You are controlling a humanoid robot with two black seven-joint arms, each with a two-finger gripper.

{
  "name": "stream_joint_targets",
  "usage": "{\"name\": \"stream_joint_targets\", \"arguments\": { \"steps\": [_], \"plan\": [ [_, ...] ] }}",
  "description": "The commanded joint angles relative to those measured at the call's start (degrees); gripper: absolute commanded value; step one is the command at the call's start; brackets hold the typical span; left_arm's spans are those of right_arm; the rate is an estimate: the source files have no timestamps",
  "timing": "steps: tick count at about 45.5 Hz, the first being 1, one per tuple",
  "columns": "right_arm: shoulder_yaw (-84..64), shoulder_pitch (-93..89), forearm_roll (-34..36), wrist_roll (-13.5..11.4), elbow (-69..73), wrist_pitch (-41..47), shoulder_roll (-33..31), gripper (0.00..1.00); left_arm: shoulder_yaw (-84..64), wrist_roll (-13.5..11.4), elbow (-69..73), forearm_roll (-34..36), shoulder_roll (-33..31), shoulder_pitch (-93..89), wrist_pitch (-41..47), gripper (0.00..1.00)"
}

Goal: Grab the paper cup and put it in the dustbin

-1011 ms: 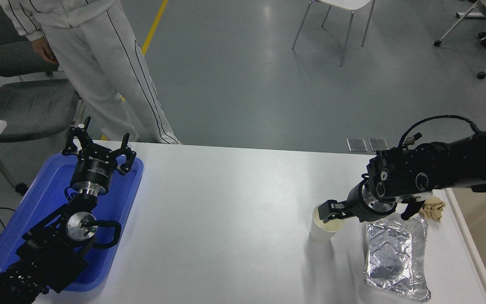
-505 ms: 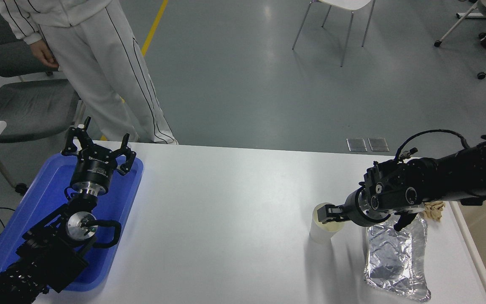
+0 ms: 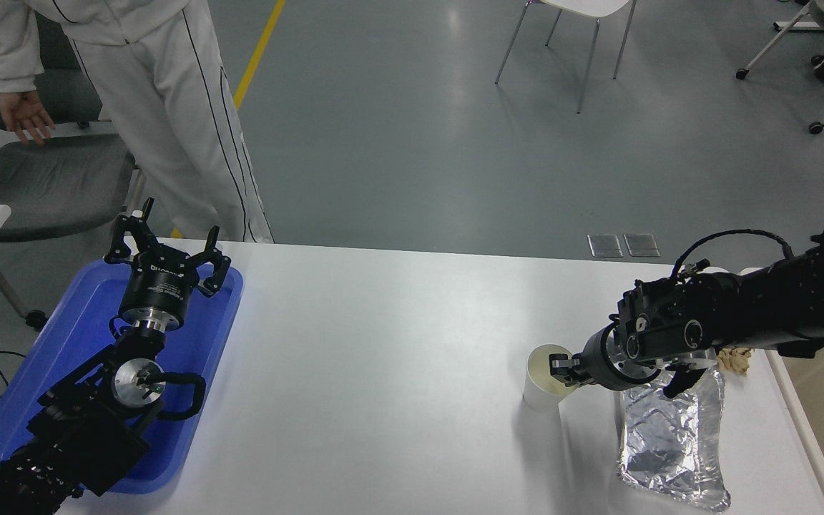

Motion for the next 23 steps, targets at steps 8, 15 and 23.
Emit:
{"name": "stream_joint_targets", "arguments": {
  "steps": [8, 15, 23],
  "plan": [
    [-0.07, 1.63, 2.87, 0.0, 1.49, 0.23, -0.47, 0.0, -0.02, 0.0, 0.0, 0.0, -0.03, 0.0, 0.0, 1.0],
    [-0.33, 6.02, 2.78, 0.0, 4.83, 0.58, -2.93, 0.0, -0.02, 0.0, 0.0, 0.0, 0.05, 0.0, 0.0, 1.0],
    [-0.33, 11.47, 1.99, -0.87, 8.96, 4.62, -6.97, 0.0, -0.02, 0.0, 0.0, 0.0, 0.05, 0.0, 0.0, 1.0]
  ]
}}
